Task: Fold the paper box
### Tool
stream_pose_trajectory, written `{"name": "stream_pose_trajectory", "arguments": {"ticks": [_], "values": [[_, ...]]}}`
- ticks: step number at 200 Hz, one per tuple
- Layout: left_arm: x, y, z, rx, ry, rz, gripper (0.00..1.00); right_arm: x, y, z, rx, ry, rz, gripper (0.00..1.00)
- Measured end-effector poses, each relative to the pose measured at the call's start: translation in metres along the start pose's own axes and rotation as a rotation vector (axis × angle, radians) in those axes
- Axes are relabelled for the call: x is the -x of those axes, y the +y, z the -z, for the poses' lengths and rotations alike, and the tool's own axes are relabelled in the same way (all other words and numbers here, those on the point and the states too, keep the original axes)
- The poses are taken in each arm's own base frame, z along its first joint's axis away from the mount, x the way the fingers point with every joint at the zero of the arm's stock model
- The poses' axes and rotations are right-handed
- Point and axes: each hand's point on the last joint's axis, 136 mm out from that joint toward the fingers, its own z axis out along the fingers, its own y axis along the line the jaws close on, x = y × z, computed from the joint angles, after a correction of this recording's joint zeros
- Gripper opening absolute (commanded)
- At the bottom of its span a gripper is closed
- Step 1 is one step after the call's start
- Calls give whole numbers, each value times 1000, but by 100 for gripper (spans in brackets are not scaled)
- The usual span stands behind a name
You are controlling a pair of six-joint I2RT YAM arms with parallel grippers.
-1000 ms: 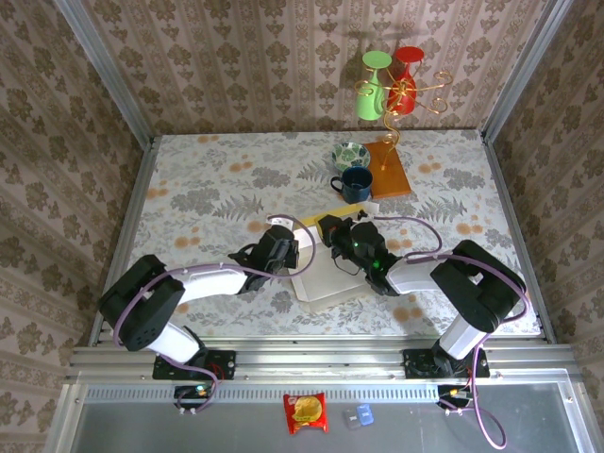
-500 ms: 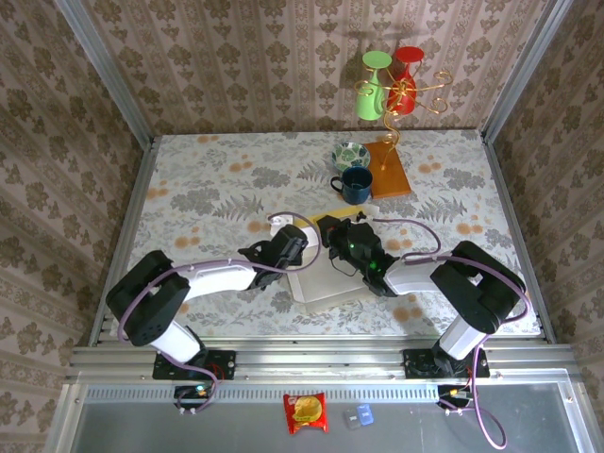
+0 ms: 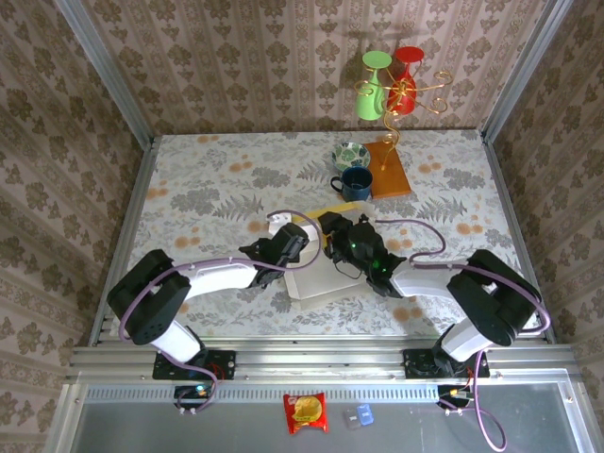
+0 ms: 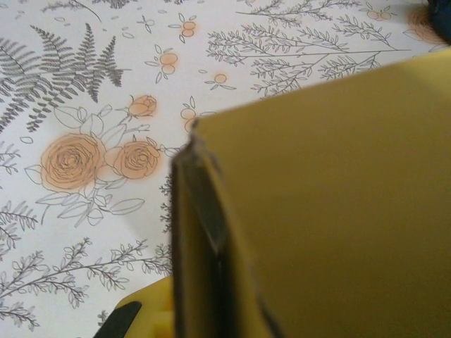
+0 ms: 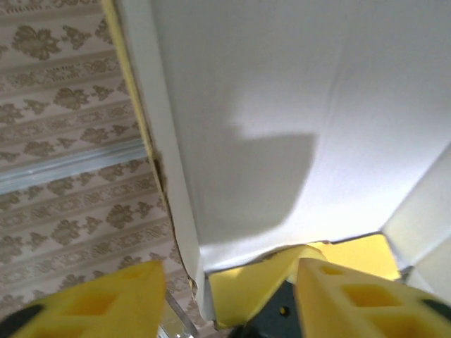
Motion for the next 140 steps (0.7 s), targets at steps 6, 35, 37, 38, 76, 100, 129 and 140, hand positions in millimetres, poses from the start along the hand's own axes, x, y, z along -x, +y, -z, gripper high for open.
{"name": "stream_pose_trajectory", "arguments": {"ticks": [6,35,37,38,76,100,129,140], "values": [[1,0,0,1,-3,-6,0,1,2,3,-5,1,2,65],[5,1,-1,1,-17,-40,0,12,21,24,-11,-1,33,75],[5,1,-1,2,-18,-42,0,12,23,26,-10,1,36,75],[5,1,-1,2,-18,-43,0,13,23,27,-9,1,37,75],[14,5,-5,4,-35,-78,0,28,39,57,-28,19,104,80],[18,6,-7,-13,-40,-99,0,36,33,73,-80,58,176,81],[23,5,-10,-43,-41,-138,0,57,36,102,-136,67,297,78],[24,5,-11,-56,-40,-152,0,68,44,116,-140,52,344,77]]}}
